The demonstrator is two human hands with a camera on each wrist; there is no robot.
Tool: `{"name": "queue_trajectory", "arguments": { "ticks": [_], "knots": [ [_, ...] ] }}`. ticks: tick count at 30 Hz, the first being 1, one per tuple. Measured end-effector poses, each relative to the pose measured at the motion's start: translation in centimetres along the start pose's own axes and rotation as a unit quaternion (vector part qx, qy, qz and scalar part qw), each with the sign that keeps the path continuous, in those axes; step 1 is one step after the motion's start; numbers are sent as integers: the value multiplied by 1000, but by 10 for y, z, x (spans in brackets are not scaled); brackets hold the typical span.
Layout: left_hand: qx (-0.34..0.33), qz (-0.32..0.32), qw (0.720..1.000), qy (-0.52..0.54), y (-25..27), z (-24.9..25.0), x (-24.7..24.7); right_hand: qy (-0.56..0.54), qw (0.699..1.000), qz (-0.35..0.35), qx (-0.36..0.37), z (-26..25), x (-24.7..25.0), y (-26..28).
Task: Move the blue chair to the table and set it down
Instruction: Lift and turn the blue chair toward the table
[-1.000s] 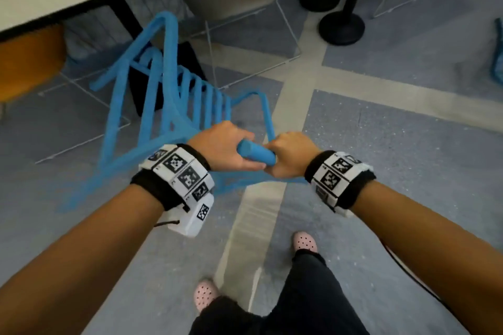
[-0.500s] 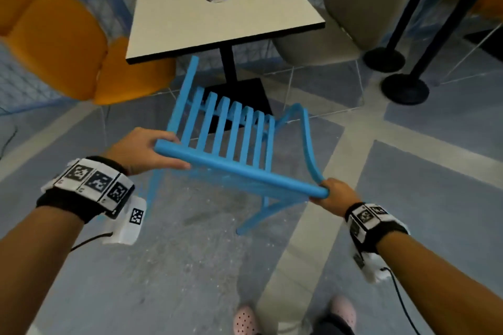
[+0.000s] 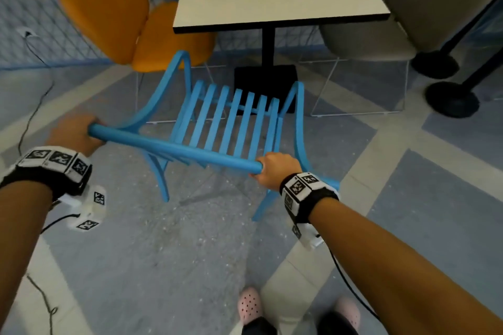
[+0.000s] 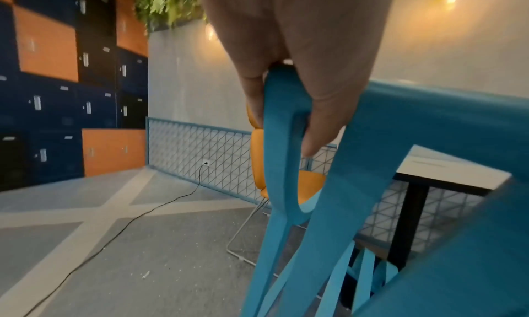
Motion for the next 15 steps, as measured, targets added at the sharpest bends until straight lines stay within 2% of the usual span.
{"name": "queue_trajectory", "arguments": {
  "ticks": [4, 8, 11, 15],
  "knots": [
    [32, -22, 999, 2, 4, -44, -22, 29, 999, -14, 19, -19, -2, -17],
    [92, -63, 993, 33, 42, -91, -55, 92, 993, -56, 39, -33, -15, -26],
    [52, -61, 996, 38, 76, -93, -66, 118, 990, -65, 41, -28, -16, -23],
    [16, -78, 997, 18, 81, -78, -69, 120, 990, -67, 35, -19, -9, -17]
  ]
}}
Point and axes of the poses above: each hand's wrist, its own y-axis away from the middle knuckle, its own x-axis out of the back of the hand, z = x × y, the point moved 10 cm from there along -y, towards the middle knuckle, and after that the axes turned 12 degrees about x, right-handed, at the moved point
